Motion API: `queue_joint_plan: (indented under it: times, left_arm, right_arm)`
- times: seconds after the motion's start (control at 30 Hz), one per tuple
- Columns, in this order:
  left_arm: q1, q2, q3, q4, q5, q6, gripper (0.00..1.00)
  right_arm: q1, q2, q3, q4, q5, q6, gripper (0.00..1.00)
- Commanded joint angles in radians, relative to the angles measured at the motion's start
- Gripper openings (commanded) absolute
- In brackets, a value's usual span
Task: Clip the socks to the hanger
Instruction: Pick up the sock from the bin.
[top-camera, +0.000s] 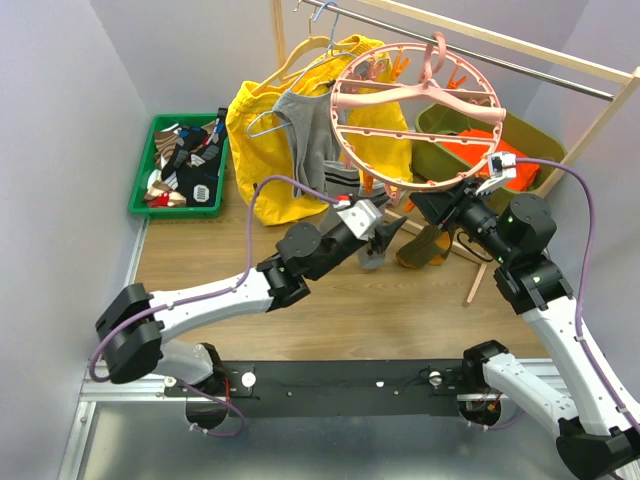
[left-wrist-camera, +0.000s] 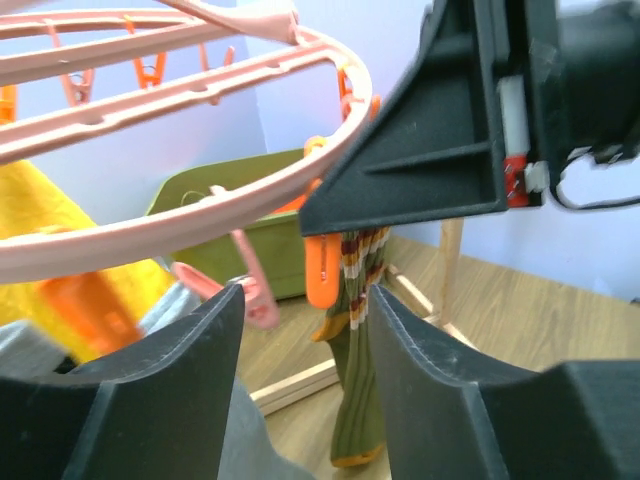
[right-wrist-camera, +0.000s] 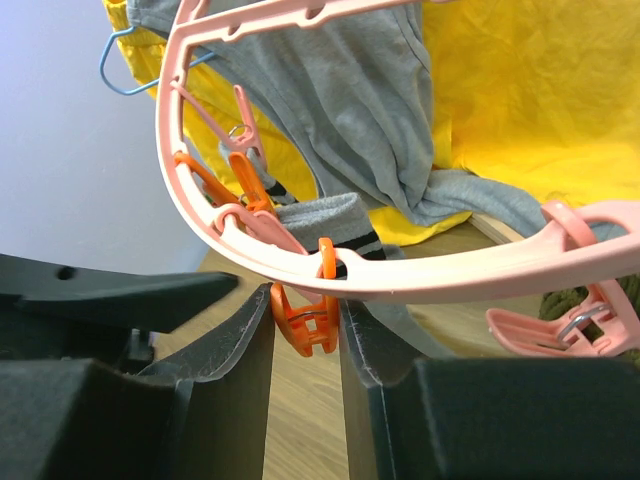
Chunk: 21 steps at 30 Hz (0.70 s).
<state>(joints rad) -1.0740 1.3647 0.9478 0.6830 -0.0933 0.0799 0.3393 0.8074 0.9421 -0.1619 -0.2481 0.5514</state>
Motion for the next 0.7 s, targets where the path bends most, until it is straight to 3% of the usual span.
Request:
queue_joint_plan:
  times: [0.0,0.17,0.33,0.47,0.67]
  left_arm:
    - [-0.004,-0.129,-0.043,-0.071,-0.051,-0.075,0.62]
    - [0.000,-0.271,-0.090,-0.177,-0.132,-0.201,0.68]
    - [0.046,-0.391,-0.101,-0.396,-0.259,-0.325,0.75]
    - [0.164,-0.449,-0.099,-0.559,-0.264,-0.414,0.76]
    - [0.537,-0.503,-0.086,-0.730,-0.206,-0.442,0.78]
  right_arm:
    - [0.001,0.007,0.000,-0.016,0.046,0.044,0.01]
    - [0.000,0.010,0.001,-0.024,0.056,0.048,0.01]
    - [0.001,0.010,-0.009,-0.027,0.047,0.044,0.01]
    - [0.001,0.006,-0.012,-0.034,0.047,0.033,0.01]
    - [0.001,0.006,-0.008,-0.048,0.052,0.008,0.01]
